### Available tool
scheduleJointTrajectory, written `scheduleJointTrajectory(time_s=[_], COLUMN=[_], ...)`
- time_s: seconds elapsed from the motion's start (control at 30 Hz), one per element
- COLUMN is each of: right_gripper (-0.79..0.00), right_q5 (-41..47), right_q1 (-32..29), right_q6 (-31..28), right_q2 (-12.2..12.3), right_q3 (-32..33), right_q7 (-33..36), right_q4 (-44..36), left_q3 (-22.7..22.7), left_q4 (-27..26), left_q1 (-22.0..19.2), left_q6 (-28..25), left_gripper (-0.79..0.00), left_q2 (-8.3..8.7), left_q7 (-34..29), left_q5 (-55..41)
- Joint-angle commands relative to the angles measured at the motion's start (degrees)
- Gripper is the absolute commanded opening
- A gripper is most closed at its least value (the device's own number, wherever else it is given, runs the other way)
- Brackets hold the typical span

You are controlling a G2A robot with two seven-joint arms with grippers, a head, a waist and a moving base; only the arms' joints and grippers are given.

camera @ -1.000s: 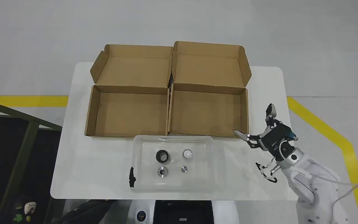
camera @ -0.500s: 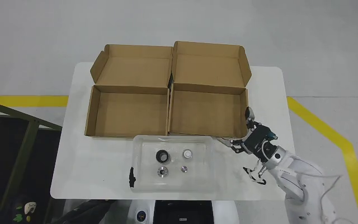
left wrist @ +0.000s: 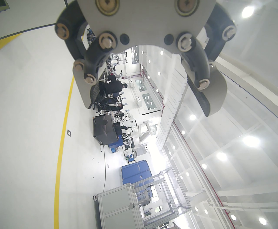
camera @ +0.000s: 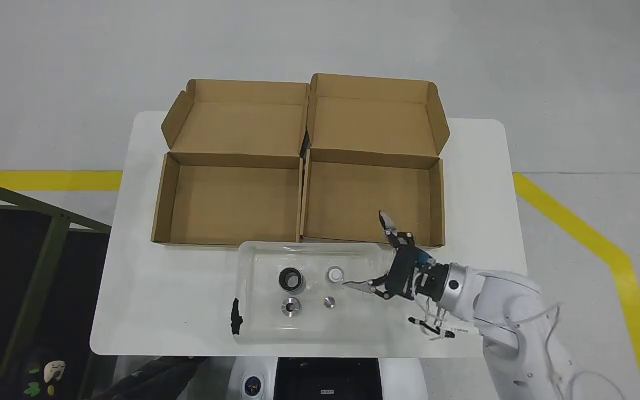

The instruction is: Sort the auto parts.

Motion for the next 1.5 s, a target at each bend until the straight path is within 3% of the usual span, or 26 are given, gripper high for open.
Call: scheduleJointTrajectory(time_s=[0.0,0.6,1.47], right_gripper=[0.000,0.000,0.000], right_q5=[0.55,3.02,5.09], right_q1=[0.60,4.72,7.68], right_q6=[-0.97,-4.55,-3.18], right_q2=[0.14,1.54,3.47], right_q3=[-1.17,-9.30,-14.22], right_q7=[1.27,12.54,18.31], right_q4=[0.28,1.76,5.65], left_q3=[0.00,0.00,0.00], left_q4=[0.00,0.00,0.00], left_q1=[0.00,0.00,0.00], left_q6=[0.00,0.00,0.00], left_gripper=[0.000,0.000,0.000], left_q2=[0.00,0.00,0.00], left_q7=[0.00,0.00,0.00], left_q5=[0.00,0.00,0.00])
